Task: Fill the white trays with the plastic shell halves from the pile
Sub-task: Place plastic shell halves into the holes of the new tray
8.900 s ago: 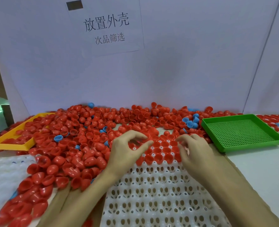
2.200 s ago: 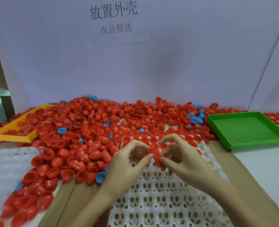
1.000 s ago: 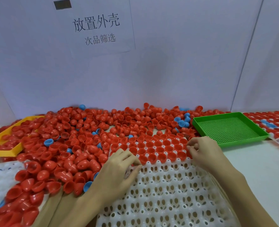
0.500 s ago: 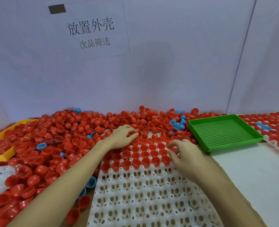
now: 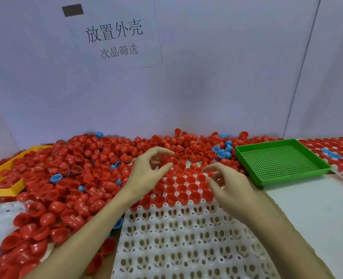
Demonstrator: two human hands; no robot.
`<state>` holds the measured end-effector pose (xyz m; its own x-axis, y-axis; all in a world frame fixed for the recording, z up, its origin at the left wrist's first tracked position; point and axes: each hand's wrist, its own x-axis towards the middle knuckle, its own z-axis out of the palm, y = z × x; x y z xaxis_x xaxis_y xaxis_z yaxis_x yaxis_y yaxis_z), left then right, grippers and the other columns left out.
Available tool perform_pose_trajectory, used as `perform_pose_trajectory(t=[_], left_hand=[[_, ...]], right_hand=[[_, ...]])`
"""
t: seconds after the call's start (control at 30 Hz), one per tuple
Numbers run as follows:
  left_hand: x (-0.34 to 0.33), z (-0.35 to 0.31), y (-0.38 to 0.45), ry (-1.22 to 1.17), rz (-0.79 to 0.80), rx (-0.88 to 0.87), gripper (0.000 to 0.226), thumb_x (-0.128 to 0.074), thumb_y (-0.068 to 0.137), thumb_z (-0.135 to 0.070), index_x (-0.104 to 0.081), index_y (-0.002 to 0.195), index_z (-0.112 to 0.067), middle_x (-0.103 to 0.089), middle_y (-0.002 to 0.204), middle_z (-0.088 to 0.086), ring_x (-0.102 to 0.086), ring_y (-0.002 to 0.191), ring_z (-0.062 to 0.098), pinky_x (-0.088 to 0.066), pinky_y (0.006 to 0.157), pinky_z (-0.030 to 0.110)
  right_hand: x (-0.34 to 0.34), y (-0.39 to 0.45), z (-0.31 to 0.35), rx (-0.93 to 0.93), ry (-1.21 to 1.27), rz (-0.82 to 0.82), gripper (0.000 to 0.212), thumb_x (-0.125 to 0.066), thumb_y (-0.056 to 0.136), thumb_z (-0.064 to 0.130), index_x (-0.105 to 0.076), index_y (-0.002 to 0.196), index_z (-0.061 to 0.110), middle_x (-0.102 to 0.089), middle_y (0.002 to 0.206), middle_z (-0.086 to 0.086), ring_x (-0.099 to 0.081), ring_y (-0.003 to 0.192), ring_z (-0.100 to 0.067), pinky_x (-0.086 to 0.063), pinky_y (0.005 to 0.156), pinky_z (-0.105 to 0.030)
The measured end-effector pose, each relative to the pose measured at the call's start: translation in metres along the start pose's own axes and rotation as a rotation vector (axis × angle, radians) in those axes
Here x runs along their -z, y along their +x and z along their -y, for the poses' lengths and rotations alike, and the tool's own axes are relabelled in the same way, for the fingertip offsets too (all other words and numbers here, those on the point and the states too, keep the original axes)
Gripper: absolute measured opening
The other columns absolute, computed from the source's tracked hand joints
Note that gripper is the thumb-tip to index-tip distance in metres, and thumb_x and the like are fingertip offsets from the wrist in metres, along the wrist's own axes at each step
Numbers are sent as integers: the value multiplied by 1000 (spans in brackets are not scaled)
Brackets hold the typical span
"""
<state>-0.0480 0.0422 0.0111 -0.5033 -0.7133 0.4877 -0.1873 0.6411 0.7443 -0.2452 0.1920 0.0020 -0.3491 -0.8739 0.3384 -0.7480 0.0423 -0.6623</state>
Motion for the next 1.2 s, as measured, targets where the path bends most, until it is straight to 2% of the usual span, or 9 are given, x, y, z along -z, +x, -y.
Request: perform_pose_trajectory(t=[0.17,0.27,0.37,0.5,0.63,0.8,0.93,1.03,1.2], left_hand=[[2,-26,-60,-425,15,113,36,-81,91,-15,-72,123,-28,-73,126,-4,-69,120,13,-53,97,17],[-3,-25,-82,-650,20,216,42,-81,91,-14,-69,130,-25,-72,128,7,-69,123,22,-57,97,28],[-4,-22,-90,-749,-2,276,42,-78,92,-14,-69,131,-24,-70,132,7,-68,125,26,-57,98,31],[2,-20,-92,-703,14,275,40,-72,96,-10,-69,132,-27,-68,135,1,-68,123,24,-58,96,29],[5,-24,-93,-548,31,199,46,-73,97,-6,-68,133,-34,-65,139,-13,-66,127,14,-55,98,21],[5,-28,-96,-493,27,160,49,-76,93,-3,-68,133,-31,-70,133,-9,-69,122,14,-57,97,23],[4,-31,-97,-389,-29,150,47,-77,94,-5,-70,127,-36,-71,128,-12,-71,116,12,-61,88,24],[4,-32,-97,-390,-70,167,50,-75,93,-1,-70,125,-39,-70,128,-14,-72,111,12,-60,84,21],[11,-30,-97,-337,-97,170,51,-71,96,-4,-65,132,-40,-73,121,-11,-69,113,9,-57,89,19]], right_hand=[[-5,-10,26,-45,561,249,41,-70,100,24,-58,137,38,-76,108,2,-76,98,-11,-65,83,-37],[-13,-18,38,-39,652,375,37,-75,97,25,-65,132,32,-76,114,-3,-77,101,-17,-64,85,-34],[-21,-23,43,-69,639,378,37,-80,92,25,-69,126,30,-74,114,-4,-78,93,-18,-63,80,-29],[-26,-25,44,-80,576,353,34,-81,90,29,-71,122,27,-76,104,-1,-79,85,-15,-63,81,-28],[-28,-24,43,-101,582,287,34,-78,93,26,-68,126,24,-78,97,2,-78,87,-14,-63,85,-31],[-27,-25,44,-122,624,317,22,-77,94,23,-72,116,20,-80,95,-1,-79,88,-17,-61,77,-23],[-28,-25,43,-183,712,337,17,-73,96,19,-73,112,14,-81,96,-3,-79,91,-19,-61,77,-23],[-30,-25,45,-236,795,344,20,-71,98,20,-70,116,11,-81,98,-6,-79,93,-21,-62,78,-24],[-28,-23,48,-351,935,346,33,-68,98,31,-67,120,6,-80,104,-14,-78,98,-29,-63,79,-28]])
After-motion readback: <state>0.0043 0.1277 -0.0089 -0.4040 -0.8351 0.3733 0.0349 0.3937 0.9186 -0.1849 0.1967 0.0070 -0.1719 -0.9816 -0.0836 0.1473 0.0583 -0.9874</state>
